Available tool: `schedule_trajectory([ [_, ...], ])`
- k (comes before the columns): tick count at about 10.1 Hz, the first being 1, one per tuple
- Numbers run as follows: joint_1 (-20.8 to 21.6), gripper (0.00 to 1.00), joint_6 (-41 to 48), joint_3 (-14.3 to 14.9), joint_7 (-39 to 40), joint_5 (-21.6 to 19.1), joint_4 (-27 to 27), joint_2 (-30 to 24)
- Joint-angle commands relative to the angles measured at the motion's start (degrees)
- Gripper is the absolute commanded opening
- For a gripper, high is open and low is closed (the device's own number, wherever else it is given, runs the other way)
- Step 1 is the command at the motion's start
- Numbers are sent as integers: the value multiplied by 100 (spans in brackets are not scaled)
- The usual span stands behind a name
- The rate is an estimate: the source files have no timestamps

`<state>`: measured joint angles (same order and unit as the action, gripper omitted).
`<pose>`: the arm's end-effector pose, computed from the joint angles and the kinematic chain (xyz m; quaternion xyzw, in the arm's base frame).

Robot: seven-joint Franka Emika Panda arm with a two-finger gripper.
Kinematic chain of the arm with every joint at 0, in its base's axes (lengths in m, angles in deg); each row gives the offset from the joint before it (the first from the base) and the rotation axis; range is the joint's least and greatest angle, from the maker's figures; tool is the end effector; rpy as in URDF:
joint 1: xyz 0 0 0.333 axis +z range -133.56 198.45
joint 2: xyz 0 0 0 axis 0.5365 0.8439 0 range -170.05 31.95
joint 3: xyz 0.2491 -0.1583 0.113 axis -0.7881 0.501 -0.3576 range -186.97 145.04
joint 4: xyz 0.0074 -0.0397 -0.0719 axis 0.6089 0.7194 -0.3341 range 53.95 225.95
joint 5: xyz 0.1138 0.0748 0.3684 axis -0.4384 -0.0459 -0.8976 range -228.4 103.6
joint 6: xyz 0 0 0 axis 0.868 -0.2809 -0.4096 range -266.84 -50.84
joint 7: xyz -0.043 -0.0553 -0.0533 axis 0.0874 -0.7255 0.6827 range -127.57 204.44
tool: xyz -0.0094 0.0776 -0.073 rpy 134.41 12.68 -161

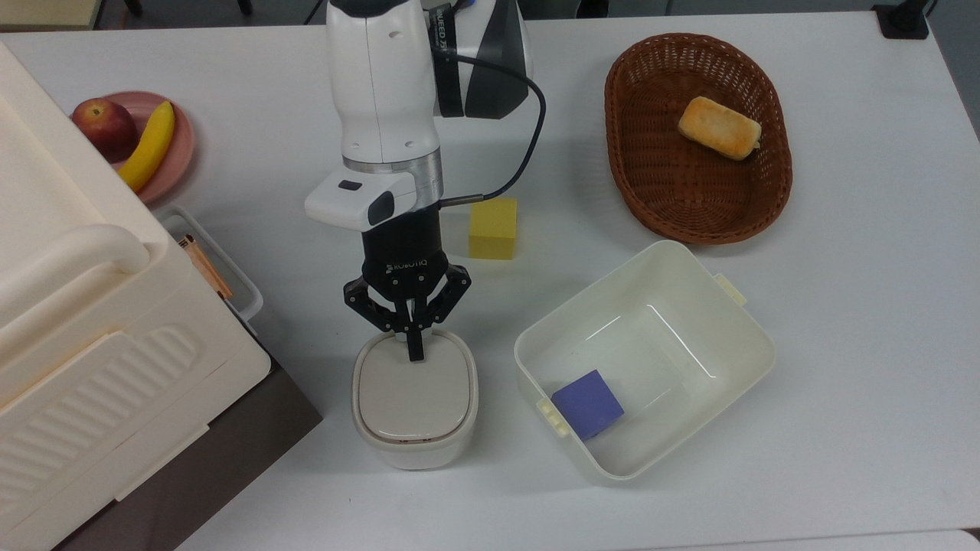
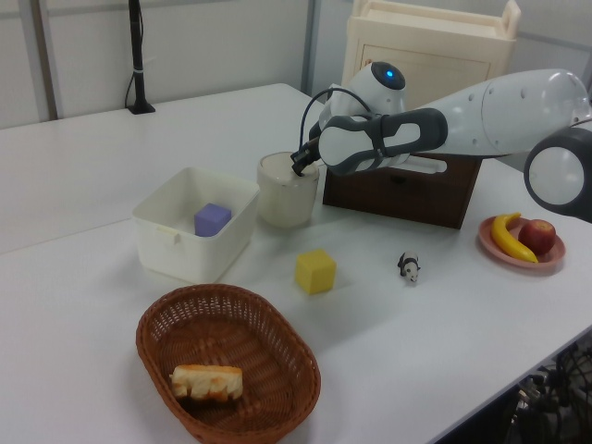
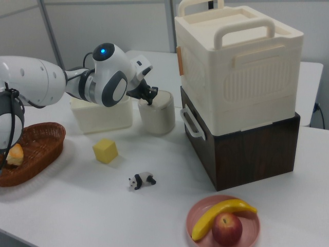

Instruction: Close the trash can

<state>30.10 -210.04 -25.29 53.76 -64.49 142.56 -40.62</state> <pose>0.7291 0.0143 0.4130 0.9399 0.1190 0.3199 0.0098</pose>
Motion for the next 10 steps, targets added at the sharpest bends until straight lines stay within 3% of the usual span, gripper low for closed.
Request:
schedule_trajectory([
  [1,23,0,-45,10,-12,78,328,-249],
  [5,32,0,60,2,-662,-151,90,-1487],
  [6,32,7,452,10,-732,-186,151,-1785],
  [7,32,61,1613,10,-733,-186,160,-2058],
  [8,41,100,2617,10,-646,-143,160,-2261],
  [10,128,100,4550,28,-619,-99,169,-2638],
])
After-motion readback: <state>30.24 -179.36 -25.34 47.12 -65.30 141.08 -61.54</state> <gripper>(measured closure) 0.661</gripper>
